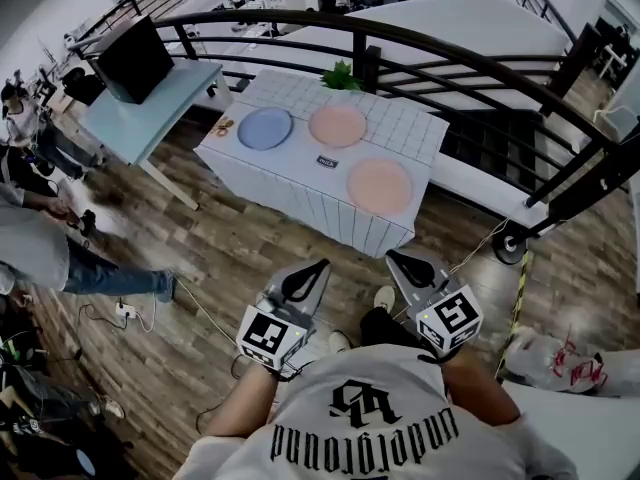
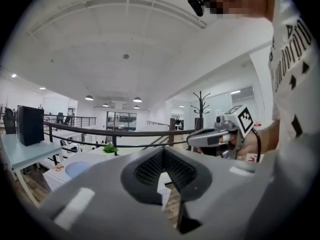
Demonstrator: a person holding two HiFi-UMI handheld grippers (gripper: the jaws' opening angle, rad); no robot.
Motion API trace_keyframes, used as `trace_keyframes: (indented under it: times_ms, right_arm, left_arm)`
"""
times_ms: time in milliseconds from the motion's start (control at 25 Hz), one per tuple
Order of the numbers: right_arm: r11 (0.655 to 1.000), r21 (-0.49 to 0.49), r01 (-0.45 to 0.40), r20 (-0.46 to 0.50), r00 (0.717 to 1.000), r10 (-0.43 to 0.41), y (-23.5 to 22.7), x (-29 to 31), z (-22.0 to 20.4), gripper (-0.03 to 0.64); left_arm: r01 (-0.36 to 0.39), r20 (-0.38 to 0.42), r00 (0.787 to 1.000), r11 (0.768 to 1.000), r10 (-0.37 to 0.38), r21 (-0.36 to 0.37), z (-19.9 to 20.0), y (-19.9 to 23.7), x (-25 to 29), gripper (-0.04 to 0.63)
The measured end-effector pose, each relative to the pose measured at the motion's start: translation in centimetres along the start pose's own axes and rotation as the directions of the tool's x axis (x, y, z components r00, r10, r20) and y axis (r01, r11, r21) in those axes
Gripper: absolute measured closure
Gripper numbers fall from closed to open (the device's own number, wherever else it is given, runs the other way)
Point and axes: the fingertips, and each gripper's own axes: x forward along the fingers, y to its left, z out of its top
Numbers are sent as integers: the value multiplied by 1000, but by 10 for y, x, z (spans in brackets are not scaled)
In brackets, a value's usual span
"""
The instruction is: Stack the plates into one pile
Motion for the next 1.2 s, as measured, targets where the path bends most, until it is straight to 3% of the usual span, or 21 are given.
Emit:
trace_keyframes:
  times_ms: [520, 1000, 1200]
  right_arm:
    - [999, 41, -15, -11, 1000, 16, -79, 58, -8, 615]
    - [991, 126, -43, -87, 995, 54, -221, 117, -34, 615]
    - [986, 157, -48, -111, 992, 66, -280, 131, -45, 615]
  left_arm:
    - [-52, -48, 998, 999, 52, -6, -16, 58, 56, 546]
    - [-80, -117, 991, 994, 71, -75, -32, 114, 183, 546]
    - [-117, -163, 981, 992, 107, -54, -51, 134, 228, 546]
